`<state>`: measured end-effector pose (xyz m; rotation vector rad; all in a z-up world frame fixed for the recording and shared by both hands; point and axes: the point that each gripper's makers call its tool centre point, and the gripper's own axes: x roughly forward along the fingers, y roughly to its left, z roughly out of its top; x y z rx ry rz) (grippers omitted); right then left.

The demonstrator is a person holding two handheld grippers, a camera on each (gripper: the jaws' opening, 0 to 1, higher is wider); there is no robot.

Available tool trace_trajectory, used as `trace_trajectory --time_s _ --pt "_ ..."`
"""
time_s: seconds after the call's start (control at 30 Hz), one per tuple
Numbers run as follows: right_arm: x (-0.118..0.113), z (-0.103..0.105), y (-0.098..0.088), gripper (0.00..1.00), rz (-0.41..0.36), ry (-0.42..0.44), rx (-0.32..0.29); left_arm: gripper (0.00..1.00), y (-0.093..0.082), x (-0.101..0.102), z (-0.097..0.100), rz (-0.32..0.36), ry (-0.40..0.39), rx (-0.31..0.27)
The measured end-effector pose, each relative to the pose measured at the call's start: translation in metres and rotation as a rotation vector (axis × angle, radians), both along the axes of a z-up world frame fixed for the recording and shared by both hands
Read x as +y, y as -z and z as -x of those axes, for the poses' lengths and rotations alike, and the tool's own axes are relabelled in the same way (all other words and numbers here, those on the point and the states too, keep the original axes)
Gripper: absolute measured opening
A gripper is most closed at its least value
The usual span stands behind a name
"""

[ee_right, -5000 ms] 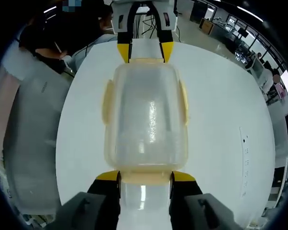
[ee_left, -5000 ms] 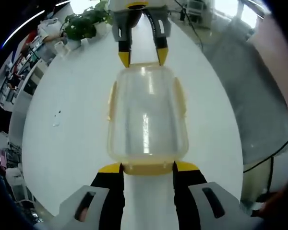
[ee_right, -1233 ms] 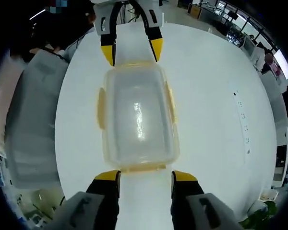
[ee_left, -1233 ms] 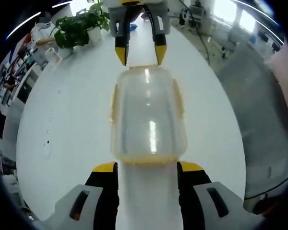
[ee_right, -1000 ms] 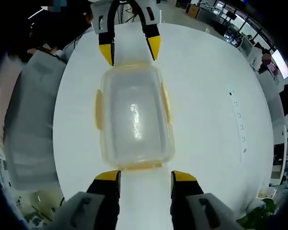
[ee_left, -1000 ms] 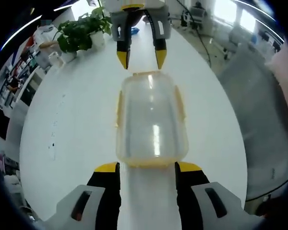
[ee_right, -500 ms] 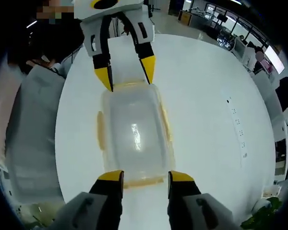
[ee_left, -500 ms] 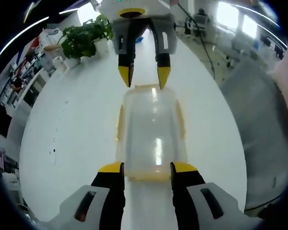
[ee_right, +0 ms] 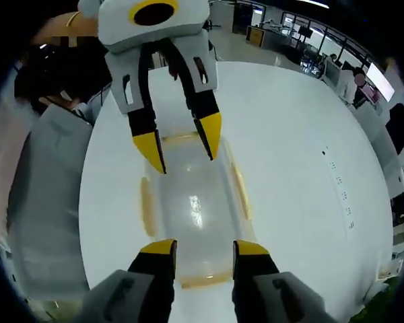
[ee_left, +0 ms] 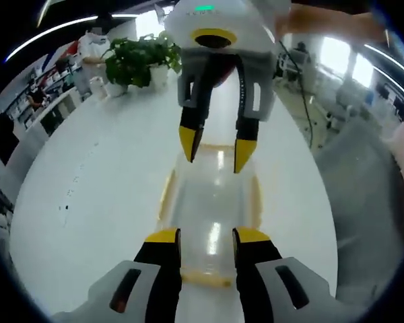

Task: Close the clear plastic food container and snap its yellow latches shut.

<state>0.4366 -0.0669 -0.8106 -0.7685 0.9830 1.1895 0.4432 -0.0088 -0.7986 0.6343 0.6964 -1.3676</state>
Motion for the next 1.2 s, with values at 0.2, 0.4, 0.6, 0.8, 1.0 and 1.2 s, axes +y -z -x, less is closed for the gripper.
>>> trace_trajectory --time_s 0.2,0.4,0.6,0.8,1.0,1.2 --pt "0.002 0.000 0.001 0.31 -0.004 -0.010 -0.001 0.30 0.005 0.001 0.001 -0.011 0.003 0.002" --pt "0.006 -0.003 0.001 0.33 -0.013 -0.029 -0.015 0.34 0.006 -0.002 0.003 0.011 -0.001 0.011" --pt "0.012 -0.005 0.001 0.37 -0.043 -0.042 -0.020 0.40 0.006 -0.006 0.005 0.019 -0.024 0.013" --pt "0.016 -0.007 0.001 0.38 -0.063 -0.045 -0.026 0.42 0.005 -0.007 0.007 0.030 -0.011 0.033" --pt "0.020 -0.009 0.001 0.39 -0.081 -0.039 -0.034 0.48 0.006 -0.007 0.012 0.021 0.012 0.034" --pt "0.019 -0.014 -0.001 0.46 -0.054 -0.064 -0.082 0.49 0.008 -0.007 0.013 -0.007 0.025 -0.001"
